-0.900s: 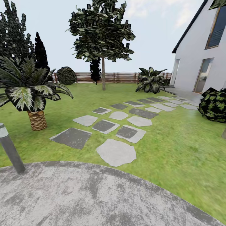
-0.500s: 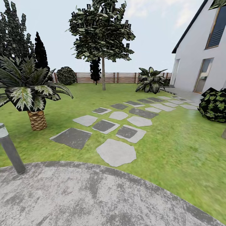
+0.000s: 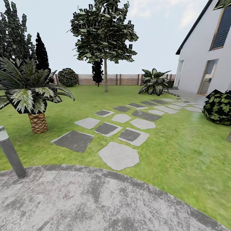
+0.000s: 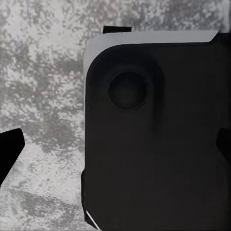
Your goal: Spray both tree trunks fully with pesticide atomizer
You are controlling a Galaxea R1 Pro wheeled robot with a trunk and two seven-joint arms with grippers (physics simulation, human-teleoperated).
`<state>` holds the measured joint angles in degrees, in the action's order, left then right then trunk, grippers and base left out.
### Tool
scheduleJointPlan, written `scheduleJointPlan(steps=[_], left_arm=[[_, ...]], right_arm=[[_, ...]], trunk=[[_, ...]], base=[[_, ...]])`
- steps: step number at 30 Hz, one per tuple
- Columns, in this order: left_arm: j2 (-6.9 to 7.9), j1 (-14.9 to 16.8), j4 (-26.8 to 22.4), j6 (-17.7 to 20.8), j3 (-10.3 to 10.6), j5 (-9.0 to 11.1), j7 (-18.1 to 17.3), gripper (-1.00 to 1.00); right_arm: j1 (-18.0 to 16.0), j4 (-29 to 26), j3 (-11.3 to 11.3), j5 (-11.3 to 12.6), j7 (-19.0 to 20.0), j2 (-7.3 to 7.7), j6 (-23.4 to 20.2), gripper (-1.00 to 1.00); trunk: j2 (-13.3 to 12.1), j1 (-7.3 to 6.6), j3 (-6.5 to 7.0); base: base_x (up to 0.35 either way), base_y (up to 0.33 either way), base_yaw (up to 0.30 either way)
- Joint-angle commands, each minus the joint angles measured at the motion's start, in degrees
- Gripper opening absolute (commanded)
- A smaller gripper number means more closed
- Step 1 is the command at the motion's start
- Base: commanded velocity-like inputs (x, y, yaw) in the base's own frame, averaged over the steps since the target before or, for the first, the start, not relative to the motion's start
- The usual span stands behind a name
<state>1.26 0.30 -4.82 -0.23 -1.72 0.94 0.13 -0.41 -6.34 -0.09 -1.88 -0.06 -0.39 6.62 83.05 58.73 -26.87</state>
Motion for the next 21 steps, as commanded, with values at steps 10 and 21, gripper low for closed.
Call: scheduleJointPlan(steps=[10,21], left_arm=[[0.50,6.3,-22.7,-1.8,-0.1,-1.7,-0.3,1.00],[2.15,8.0,-20.9,-14.9,-0.5,-1.6,0.3,1.00]], right_arm=[[-0.3,-30.3,0.2,-3.1,0.4,1.66,7.9,1.00],[-0.4,-30.0,0.2,-3.2,0.0,2.16,8.0,1.00]], trunk=[[0.0,0.00,-0.06],[0.0,0.00,-0.06]], base=[[0.000,0.000,0.000],[0.000,0.000,0.000]])
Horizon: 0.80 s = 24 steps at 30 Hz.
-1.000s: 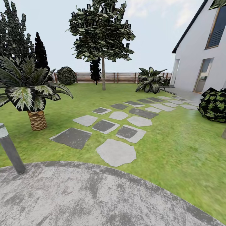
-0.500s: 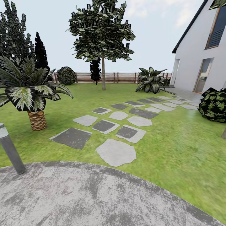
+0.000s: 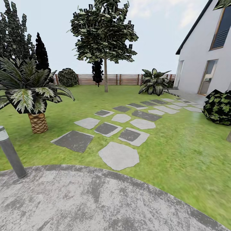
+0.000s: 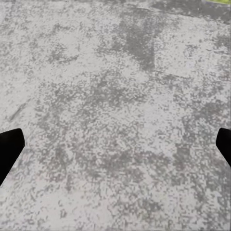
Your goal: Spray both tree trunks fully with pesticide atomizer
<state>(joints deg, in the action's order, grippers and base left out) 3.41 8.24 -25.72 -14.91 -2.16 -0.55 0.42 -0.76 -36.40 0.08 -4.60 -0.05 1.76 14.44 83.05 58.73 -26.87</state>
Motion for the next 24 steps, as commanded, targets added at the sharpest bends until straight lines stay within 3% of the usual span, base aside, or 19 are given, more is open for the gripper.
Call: scheduleJointPlan(steps=[1,12,18,24], left_arm=[[0.22,0.0,0.3,-0.6,-0.2,0.1,0.1,1.00],[0.37,0.1,2.1,-1.1,-0.4,0.3,0.3,1.00],[0.37,0.1,2.1,-1.2,-0.4,0.3,0.3,1.00],[0.37,0.1,2.1,-1.2,-0.4,0.4,0.3,1.00]], right_arm=[[0.0,0.7,-0.1,-0.5,0.1,-0.07,0.1,1.00],[-0.1,2.2,-0.2,-0.3,0.2,-0.45,0.2,1.00],[0.0,2.2,0.1,-0.2,0.0,-0.45,0.2,1.00],[0.0,2.3,0.1,-0.2,-0.1,-0.45,0.2,1.00]], trunk=[[0.0,0.00,-0.06],[0.0,0.00,-0.02],[0.0,0.00,0.03],[0.0,0.00,0.03]], base=[[-0.009,0.000,0.000],[-0.259,0.014,-0.023],[-0.299,0.093,-0.276],[-0.076,0.034,-0.296]])
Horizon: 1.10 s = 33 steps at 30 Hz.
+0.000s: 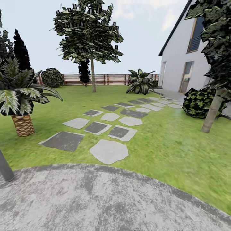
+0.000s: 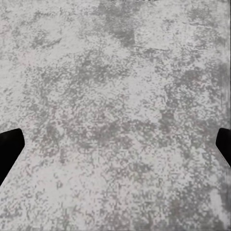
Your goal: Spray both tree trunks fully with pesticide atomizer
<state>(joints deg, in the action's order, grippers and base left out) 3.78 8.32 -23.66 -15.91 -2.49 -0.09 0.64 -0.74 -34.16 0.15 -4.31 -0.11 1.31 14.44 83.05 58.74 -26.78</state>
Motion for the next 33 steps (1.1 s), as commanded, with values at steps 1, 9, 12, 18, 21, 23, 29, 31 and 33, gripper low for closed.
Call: scheduleJointPlan(steps=[1,9,12,18,21,23,29,31,33], left_arm=[[0.00,0.0,0.0,-0.2,-0.1,0.0,0.1,1.00],[0.00,0.0,-0.1,-0.2,-0.1,0.1,0.1,1.00],[-0.07,0.0,-0.1,-0.2,-0.2,0.2,0.1,1.00],[-0.08,0.0,-0.1,-0.2,-0.2,0.3,0.0,1.00],[-0.05,0.0,0.0,-0.2,-0.2,0.3,0.1,1.00],[-0.05,0.0,0.0,-0.2,-0.2,0.3,0.1,1.00],[-0.01,0.0,0.0,-0.2,-0.2,0.3,0.1,1.00],[-0.01,0.0,0.0,-0.2,-0.2,0.4,0.1,1.00],[-0.01,0.0,0.0,-0.2,-0.3,0.4,0.1,1.00]], right_arm=[[0.0,0.1,0.0,-0.4,0.0,0.00,0.2,1.00],[0.0,0.1,0.0,-0.5,-0.1,0.00,0.2,1.00],[0.0,0.1,0.0,-0.5,-0.1,0.00,0.2,1.00],[0.0,0.1,0.0,-0.5,-0.1,0.00,0.2,1.00],[0.0,0.1,0.0,-0.5,-0.1,0.00,0.2,1.00],[0.0,0.1,0.0,-0.5,-0.1,0.00,0.2,1.00],[0.0,0.1,0.0,-0.5,-0.1,0.00,0.2,1.00],[0.0,0.1,0.0,-0.5,-0.1,0.00,0.2,1.00],[0.0,0.1,0.0,-0.5,-0.1,0.00,0.2,1.00]], trunk=[[0.0,-0.01,-0.06],[0.0,-0.01,-0.06],[0.0,-0.01,-0.06],[0.0,-0.01,-0.06],[0.0,-0.01,-0.06],[0.0,-0.01,-0.06],[0.0,-0.01,-0.06],[0.0,-0.01,-0.06],[0.0,-0.01,-0.06]], base=[[-0.017,0.008,-0.297],[-0.005,0.002,-0.299],[0.000,0.000,-0.299],[0.000,0.000,-0.299],[0.000,0.000,-0.299],[0.000,0.000,-0.299],[0.000,0.109,-0.299],[0.000,0.263,-0.299],[0.000,0.287,-0.299]])
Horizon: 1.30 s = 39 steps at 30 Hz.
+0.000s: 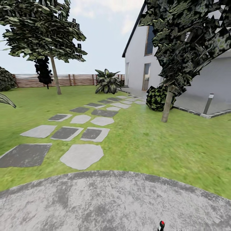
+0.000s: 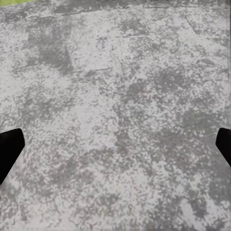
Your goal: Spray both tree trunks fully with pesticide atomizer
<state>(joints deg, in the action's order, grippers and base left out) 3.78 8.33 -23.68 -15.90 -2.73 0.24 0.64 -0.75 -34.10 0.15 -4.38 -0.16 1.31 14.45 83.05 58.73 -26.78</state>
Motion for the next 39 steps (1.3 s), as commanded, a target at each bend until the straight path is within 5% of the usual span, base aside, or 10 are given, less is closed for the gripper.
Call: scheduleJointPlan(steps=[1,16,39], left_arm=[[0.00,0.0,0.0,-0.2,-0.2,0.0,0.1,1.00],[-0.02,0.0,0.0,-0.3,-2.1,-0.1,0.0,1.00],[0.00,0.0,0.0,-0.3,-2.1,-0.3,0.0,1.00]], right_arm=[[0.0,0.0,0.0,-0.5,0.0,0.01,0.1,1.00],[0.0,0.1,-0.2,-0.5,0.0,0.01,0.1,1.00],[0.0,0.0,-0.1,-0.5,0.1,0.01,0.1,1.00]], trunk=[[0.0,0.00,-0.06],[0.0,0.00,-0.06],[0.0,0.00,-0.06]], base=[[0.000,0.295,-0.295],[0.063,0.305,-0.086],[0.249,0.252,0.000]])
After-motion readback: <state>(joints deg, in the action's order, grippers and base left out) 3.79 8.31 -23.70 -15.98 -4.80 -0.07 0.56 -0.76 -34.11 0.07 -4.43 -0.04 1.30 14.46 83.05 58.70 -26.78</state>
